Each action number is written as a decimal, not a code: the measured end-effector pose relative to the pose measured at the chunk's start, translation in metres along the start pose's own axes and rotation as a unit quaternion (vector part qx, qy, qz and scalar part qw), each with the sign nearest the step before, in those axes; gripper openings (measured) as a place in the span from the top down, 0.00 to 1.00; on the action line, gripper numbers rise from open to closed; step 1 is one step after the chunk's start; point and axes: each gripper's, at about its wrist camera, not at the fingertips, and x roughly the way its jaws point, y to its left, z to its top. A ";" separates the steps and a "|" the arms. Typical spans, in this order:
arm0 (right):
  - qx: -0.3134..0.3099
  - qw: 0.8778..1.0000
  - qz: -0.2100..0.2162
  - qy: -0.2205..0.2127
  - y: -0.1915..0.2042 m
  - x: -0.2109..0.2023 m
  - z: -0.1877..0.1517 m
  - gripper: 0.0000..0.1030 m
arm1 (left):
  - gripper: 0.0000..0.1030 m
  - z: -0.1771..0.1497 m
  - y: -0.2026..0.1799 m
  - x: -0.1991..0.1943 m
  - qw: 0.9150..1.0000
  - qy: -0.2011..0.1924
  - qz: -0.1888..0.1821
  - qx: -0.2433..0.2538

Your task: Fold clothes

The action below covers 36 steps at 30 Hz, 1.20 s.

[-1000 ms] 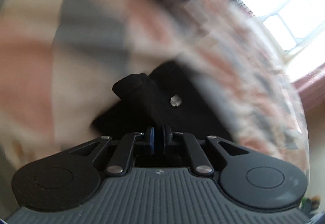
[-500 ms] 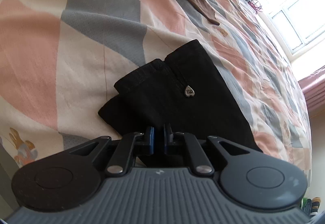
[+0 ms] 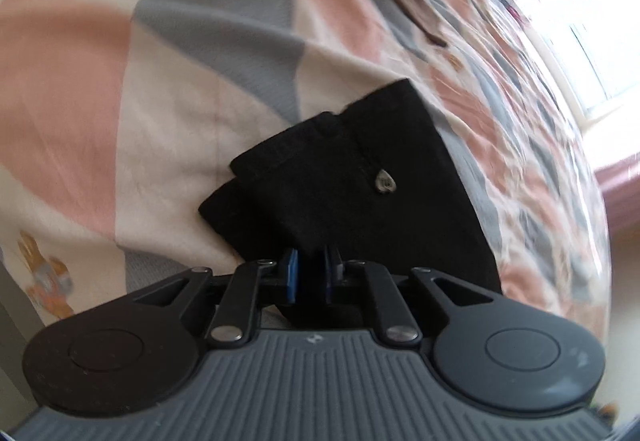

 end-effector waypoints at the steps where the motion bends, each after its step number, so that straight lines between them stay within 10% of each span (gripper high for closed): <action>1: 0.000 1.000 0.000 0.003 0.000 0.001 0.001 0.83 | 0.91 0.001 0.001 0.001 1.000 0.000 -0.002 -0.007; 9: -0.013 1.000 -0.012 0.006 0.011 -0.005 0.013 0.90 | 0.98 -0.003 -0.014 -0.032 0.997 -0.042 -0.033 0.056; 21: -0.054 0.997 -0.047 -0.003 0.016 -0.001 0.011 0.92 | 0.96 -0.017 0.006 -0.003 0.999 -0.006 -0.007 0.053; 22: -0.067 0.996 -0.056 0.000 0.019 -0.002 0.009 0.90 | 0.94 -0.017 0.005 -0.006 0.998 -0.007 -0.002 0.060; 24: -0.100 0.991 -0.089 -0.005 0.028 -0.008 0.008 0.51 | 0.92 -0.015 -0.003 -0.009 0.996 -0.005 0.022 0.085; 30: -0.231 0.952 -0.163 -0.116 0.065 -0.054 -0.002 0.52 | 0.90 -0.026 -0.050 -0.040 0.969 -0.026 0.134 0.204; 36: -0.368 0.922 -0.031 -0.112 0.114 -0.038 -0.028 0.54 | 0.90 -0.100 -0.148 -0.036 0.938 0.039 -0.007 0.346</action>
